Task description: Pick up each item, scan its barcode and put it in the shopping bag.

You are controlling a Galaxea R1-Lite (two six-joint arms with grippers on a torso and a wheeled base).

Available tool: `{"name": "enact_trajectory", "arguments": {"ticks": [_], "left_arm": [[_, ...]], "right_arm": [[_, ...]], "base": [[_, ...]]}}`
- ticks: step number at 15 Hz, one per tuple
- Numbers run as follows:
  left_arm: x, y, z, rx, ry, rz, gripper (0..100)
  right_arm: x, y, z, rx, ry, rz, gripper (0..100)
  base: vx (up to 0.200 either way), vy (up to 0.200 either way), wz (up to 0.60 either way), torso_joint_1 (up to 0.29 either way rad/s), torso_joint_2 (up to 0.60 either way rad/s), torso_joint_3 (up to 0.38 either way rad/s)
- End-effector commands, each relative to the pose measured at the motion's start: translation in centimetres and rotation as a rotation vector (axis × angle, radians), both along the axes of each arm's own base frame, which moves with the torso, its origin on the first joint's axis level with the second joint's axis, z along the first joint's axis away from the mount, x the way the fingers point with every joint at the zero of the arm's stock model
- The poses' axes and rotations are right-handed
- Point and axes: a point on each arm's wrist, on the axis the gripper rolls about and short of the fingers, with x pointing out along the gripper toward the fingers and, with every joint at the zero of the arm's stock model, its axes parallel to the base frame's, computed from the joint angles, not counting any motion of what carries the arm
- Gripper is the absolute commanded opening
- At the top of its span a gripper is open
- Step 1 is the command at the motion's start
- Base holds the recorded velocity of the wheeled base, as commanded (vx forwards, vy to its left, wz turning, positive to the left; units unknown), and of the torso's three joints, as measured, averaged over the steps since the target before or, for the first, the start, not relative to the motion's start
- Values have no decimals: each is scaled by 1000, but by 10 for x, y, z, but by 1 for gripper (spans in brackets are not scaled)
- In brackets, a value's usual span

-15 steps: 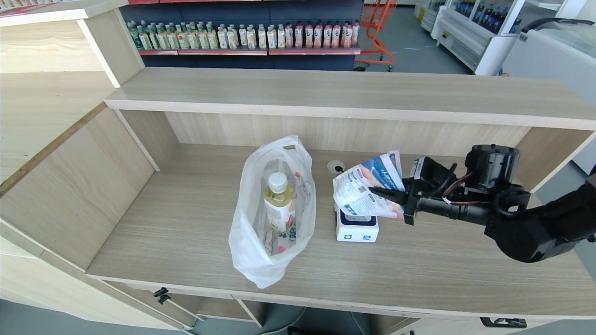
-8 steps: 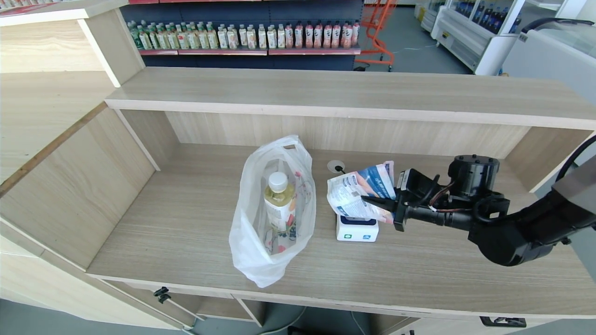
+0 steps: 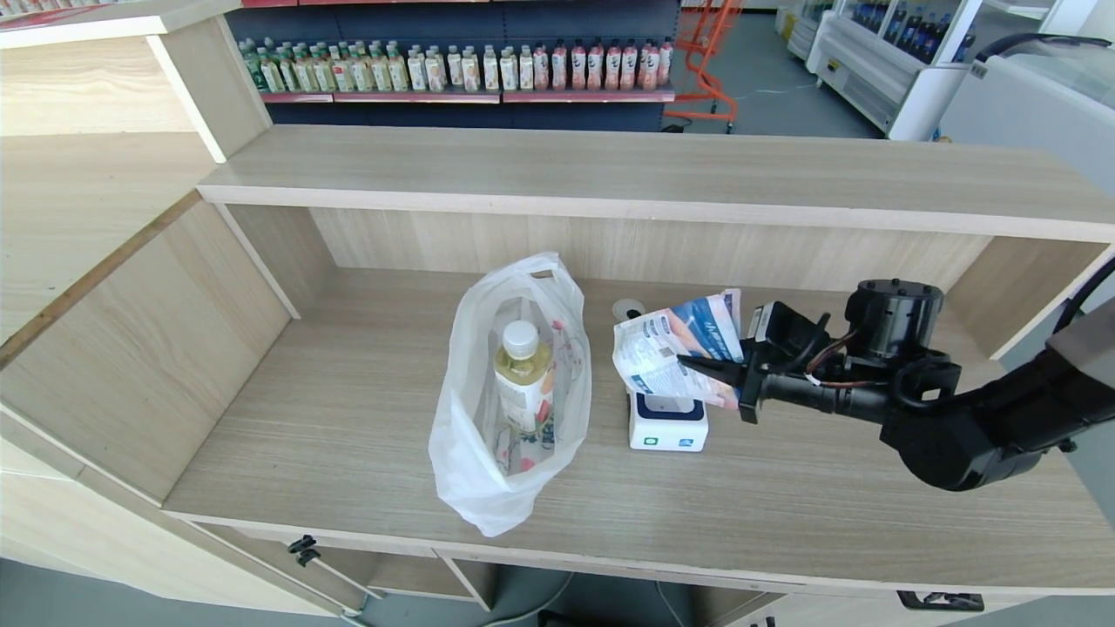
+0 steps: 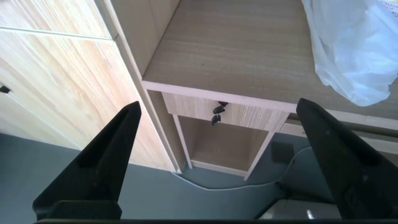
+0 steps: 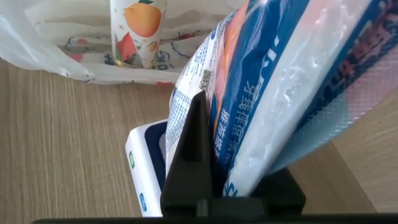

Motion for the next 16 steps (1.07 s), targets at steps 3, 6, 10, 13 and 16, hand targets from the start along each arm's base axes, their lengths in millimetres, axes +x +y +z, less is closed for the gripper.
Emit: {"name": "enact_trajectory", "arguments": {"ticks": [3,6,10,13,16], "left_arm": [[0,0,0,0,0,0,100],[0,0,0,0,1,0,100],[0,0,0,0,0,0,100],[0,0,0,0,0,0,100],[0,0,0,0,0,0,100]], "right_arm": [[-1,11,22,101,49,11,0],[3,37,47,275,164,-61,0],[15,63,35,384,341,-185,0],[32,84,20,371,371,-157,0],[53,94,7,376,365,-157,0]], "base": [[0,0,0,0,0,0],[0,0,0,0,0,0],[0,0,0,0,0,0],[0,0,0,0,0,0],[0,0,0,0,0,0]]}}
